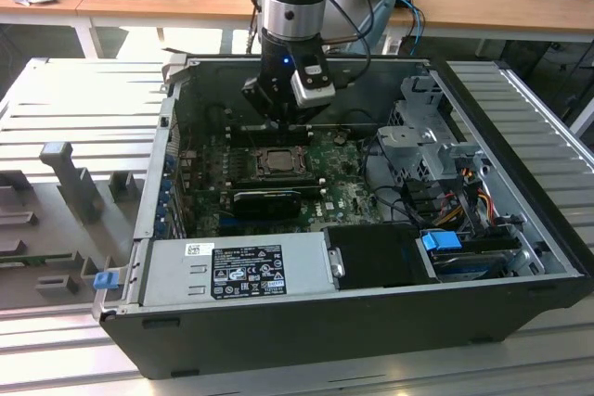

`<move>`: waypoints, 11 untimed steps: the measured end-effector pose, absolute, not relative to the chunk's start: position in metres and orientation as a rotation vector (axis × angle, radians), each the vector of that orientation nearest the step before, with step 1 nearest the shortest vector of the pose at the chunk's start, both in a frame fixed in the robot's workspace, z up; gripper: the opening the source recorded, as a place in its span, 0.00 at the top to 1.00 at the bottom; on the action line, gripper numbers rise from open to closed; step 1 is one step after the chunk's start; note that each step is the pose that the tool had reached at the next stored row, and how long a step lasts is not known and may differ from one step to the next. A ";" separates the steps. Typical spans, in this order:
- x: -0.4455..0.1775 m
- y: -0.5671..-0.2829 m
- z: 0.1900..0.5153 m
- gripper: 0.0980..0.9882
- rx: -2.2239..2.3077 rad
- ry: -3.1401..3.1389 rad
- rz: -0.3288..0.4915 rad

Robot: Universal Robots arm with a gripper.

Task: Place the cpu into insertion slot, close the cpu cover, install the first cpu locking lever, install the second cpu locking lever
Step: 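Install the first cpu locking lever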

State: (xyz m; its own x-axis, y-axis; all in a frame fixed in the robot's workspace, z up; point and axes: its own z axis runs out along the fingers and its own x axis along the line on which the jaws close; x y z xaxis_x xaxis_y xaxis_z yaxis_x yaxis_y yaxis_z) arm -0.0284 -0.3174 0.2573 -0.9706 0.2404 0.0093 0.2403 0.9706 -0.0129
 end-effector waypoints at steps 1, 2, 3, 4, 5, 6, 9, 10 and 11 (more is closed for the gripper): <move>-0.028 -0.317 0.257 0.99 -0.316 -3.115 0.019; -0.028 -0.317 0.257 0.99 -0.283 -3.118 0.019; -0.028 -0.317 0.257 0.99 -0.228 -3.123 0.019; -0.028 -0.317 0.257 0.99 -0.197 -3.125 0.019; -0.028 -0.317 0.257 0.99 -0.180 -3.126 0.019; -0.028 -0.317 0.257 0.99 -0.166 -3.127 0.019; -0.028 -0.317 0.257 0.99 -0.104 -3.130 0.020; -0.028 -0.317 0.257 0.99 -0.074 -3.131 0.020; -0.028 -0.317 0.257 0.99 -0.013 -3.132 0.020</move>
